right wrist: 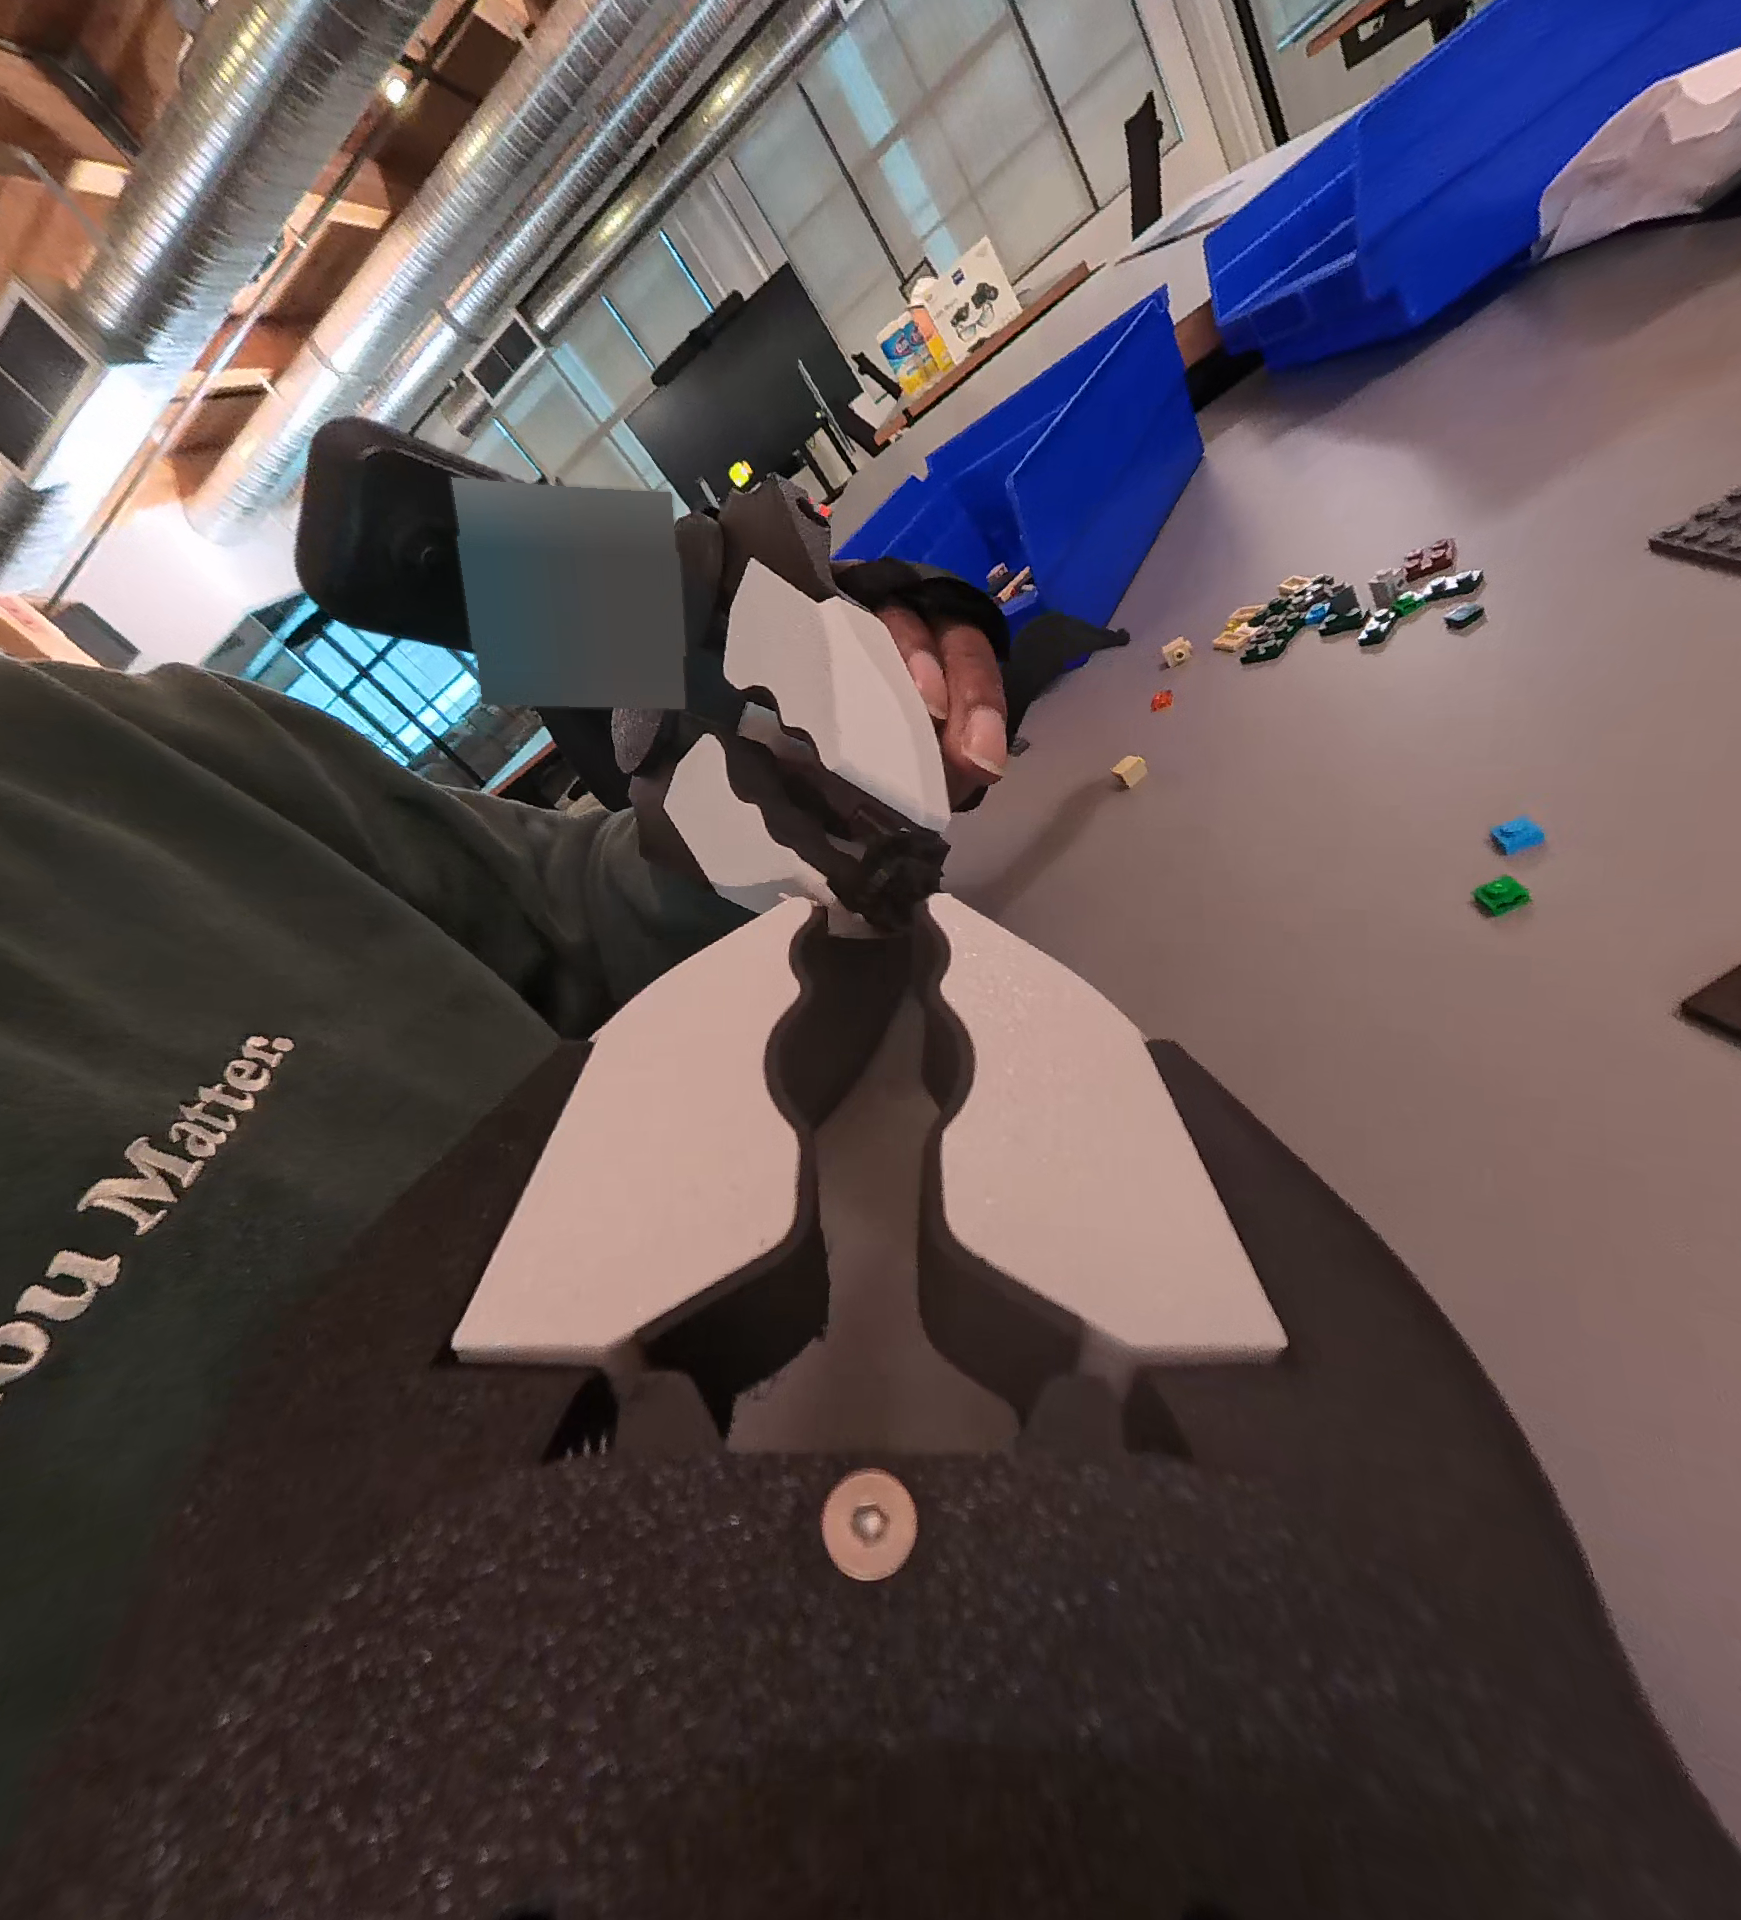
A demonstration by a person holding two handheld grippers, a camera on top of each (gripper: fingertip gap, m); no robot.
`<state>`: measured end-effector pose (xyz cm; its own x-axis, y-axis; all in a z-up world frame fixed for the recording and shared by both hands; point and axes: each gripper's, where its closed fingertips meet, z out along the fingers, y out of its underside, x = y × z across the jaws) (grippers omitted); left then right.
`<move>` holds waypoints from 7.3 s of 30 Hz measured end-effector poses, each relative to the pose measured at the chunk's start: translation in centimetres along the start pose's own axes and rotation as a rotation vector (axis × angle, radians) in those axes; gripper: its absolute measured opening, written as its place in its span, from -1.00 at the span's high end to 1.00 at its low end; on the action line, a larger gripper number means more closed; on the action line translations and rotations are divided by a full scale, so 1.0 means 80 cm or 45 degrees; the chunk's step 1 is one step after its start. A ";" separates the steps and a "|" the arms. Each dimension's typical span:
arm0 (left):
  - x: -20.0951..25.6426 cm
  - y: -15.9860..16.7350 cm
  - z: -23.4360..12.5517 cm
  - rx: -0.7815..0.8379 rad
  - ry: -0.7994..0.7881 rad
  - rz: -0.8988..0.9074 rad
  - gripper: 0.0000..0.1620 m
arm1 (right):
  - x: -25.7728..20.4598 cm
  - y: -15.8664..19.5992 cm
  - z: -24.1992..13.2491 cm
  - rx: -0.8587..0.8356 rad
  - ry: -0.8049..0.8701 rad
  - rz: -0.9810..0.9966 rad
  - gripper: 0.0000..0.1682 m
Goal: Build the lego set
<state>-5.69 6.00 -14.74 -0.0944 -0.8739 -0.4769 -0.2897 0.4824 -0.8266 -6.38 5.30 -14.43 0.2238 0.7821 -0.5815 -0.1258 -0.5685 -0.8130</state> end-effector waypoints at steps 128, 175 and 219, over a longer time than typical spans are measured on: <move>0.017 -0.052 -0.033 0.481 0.253 -0.319 0.88 | -0.055 -0.017 0.005 -0.018 0.373 -1.130 0.93; 0.003 -0.026 -0.019 0.282 0.011 -0.041 0.70 | -0.023 -0.021 -0.010 0.122 -0.008 0.038 0.93; -0.008 0.078 0.023 -0.160 0.012 -0.519 0.87 | 0.117 0.016 -0.053 -0.482 0.542 -0.797 0.82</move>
<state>-5.68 9.66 -20.17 0.0435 -0.9924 -0.1152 -0.4187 0.0865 -0.9040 -0.34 10.85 -20.79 0.4987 0.8616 0.0947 0.4578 -0.1690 -0.8728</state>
